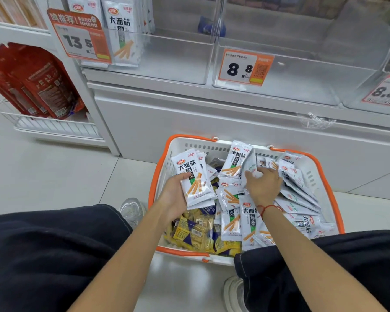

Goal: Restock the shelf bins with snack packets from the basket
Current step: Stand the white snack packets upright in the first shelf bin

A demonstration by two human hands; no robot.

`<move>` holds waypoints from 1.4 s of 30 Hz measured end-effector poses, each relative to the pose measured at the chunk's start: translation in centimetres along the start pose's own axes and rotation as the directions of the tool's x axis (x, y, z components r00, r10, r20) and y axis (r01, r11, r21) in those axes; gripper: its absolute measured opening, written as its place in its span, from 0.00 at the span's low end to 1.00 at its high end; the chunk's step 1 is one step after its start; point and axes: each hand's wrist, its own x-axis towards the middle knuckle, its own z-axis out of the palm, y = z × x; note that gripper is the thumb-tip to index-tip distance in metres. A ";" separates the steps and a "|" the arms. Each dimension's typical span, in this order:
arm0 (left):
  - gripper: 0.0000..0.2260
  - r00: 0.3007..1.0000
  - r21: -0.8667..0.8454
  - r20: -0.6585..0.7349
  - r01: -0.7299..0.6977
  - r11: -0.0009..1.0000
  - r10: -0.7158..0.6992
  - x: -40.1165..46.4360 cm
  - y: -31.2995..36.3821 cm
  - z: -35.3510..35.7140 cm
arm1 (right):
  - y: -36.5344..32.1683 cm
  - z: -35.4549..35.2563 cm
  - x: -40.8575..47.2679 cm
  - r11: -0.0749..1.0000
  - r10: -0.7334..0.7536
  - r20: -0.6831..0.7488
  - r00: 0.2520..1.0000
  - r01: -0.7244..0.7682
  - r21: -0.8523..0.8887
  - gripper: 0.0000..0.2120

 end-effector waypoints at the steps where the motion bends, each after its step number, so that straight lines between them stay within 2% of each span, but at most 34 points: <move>1: 0.16 1.000 -0.010 0.000 -0.011 1.000 0.011 0.0 0.2 -0.1 | -0.9 -0.1 -0.4 0.996 -0.014 -0.060 0.998 0.019 0.082 0.16; 3: 0.13 0.999 0.007 -0.033 -0.040 0.999 0.040 -0.1 0.7 0.0 | -2.9 -0.6 -1.7 0.944 -0.020 -0.050 0.999 0.035 0.328 0.11; 5: 0.10 0.994 0.065 -0.073 -0.073 0.995 0.078 -0.5 1.2 0.3 | -4.8 -1.3 -2.9 0.889 -0.087 0.000 0.996 0.078 0.451 0.11; 7: 0.08 0.986 0.163 -0.113 -0.104 0.981 0.124 -0.6 1.6 0.4 | -6.4 -2.4 -3.8 0.877 -0.209 0.030 0.977 0.174 0.448 0.11; 9: 0.08 0.969 0.285 -0.142 -0.156 0.946 0.202 -0.7 2.1 0.2 | -7.9 -3.8 -3.8 0.891 -0.361 0.134 0.923 0.299 0.341 0.14; 11: 0.09 0.954 0.414 -0.122 -0.203 0.888 0.275 -0.9 2.4 0.1 | -9.3 -5.2 -3.6 0.908 -0.418 0.341 0.842 0.382 0.172 0.09; 12: 0.09 0.952 0.475 -0.102 -0.209 0.855 0.289 -1.1 2.5 0.1 | -9.9 -5.7 -3.5 0.918 -0.392 0.435 0.811 0.378 0.122 0.06; 14: 0.08 0.954 0.570 -0.071 -0.202 0.797 0.293 -1.6 2.4 0.3 | -10.7 -6.7 -3.5 0.960 -0.276 0.621 0.733 0.242 0.141 0.02; 16: 0.13 0.967 0.623 -0.037 -0.175 0.763 0.252 -2.1 2.2 0.6 | -10.8 -7.7 -3.6 0.983 -0.180 0.825 0.535 0.059 0.175 0.08; 17: 0.16 0.975 0.635 -0.028 -0.153 0.757 0.221 -2.3 2.1 0.6 | -10.6 -8.0 -3.3 0.987 -0.159 0.885 0.438 0.037 0.159 0.10; 18: 0.14 0.979 0.628 -0.029 -0.139 0.766 0.202 -2.7 2.0 0.6 | -10.3 -8.3 -3.1 0.988 -0.152 0.909 0.387 0.029 0.153 0.11; 19: 0.11 0.981 0.611 -0.038 -0.126 0.781 0.188 -3.0 2.0 0.6 | -9.9 -8.3 -2.8 0.988 -0.150 0.911 0.383 0.029 0.151 0.10; 21: 0.07 0.983 0.592 -0.063 -0.101 0.800 0.171 -3.2 1.9 0.5 | -9.6 -8.5 -2.5 0.988 -0.146 0.864 0.482 0.026 0.153 0.09; 23: 0.10 0.983 0.634 -0.068 -0.088 0.768 0.169 -3.1 1.9 0.3 | -9.3 -8.4 -1.9 0.986 -0.165 0.796 0.582 0.128 0.111 0.12; 25: 0.12 0.985 0.660 -0.073 -0.070 0.748 0.156 -2.8 1.7 0.3 | -9.3 -8.5 -1.8 0.978 -0.199 0.787 0.584 0.165 0.125 0.15; 28: 0.12 0.983 0.620 -0.114 -0.044 0.783 0.145 -2.7 1.2 0.8 | -9.3 -7.8 -2.6 0.964 -0.217 0.824 0.523 -0.019 0.266 0.17; 29: 0.10 0.981 0.593 -0.118 -0.057 0.803 0.157 -2.8 1.0 1.1 | -9.2 -7.0 -3.1 0.946 -0.230 0.796 0.560 -0.062 0.317 0.15; 32: 0.11 0.974 0.478 -0.132 -0.098 0.873 0.182 -2.4 0.5 2.0 | -8.8 -3.5 -4.3 0.918 -0.187 0.549 0.815 -0.053 0.393 0.11; 34: 0.13 0.972 0.421 -0.131 -0.125 0.898 0.197 -2.3 0.4 3.0 | -8.9 -2.0 -5.2 0.870 -0.120 0.451 0.885 -0.125 0.477 0.12; 37: 0.15 0.965 0.349 -0.050 -0.225 0.909 0.258 -2.3 0.2 3.9 | -9.8 -1.0 -6.2 0.782 -0.029 0.440 0.898 -0.254 0.569 0.17; 39: 0.13 0.962 0.332 -0.019 -0.252 0.909 0.274 -2.6 0.1 4.1 | -10.5 -0.5 -6.6 0.682 0.031 0.449 0.893 -0.347 0.643 0.18; 42: 0.12 0.964 0.333 -0.030 -0.238 0.912 0.263 -3.2 0.5 3.6 | -11.3 -0.7 -7.0 0.573 0.058 0.458 0.887 -0.406 0.712 0.09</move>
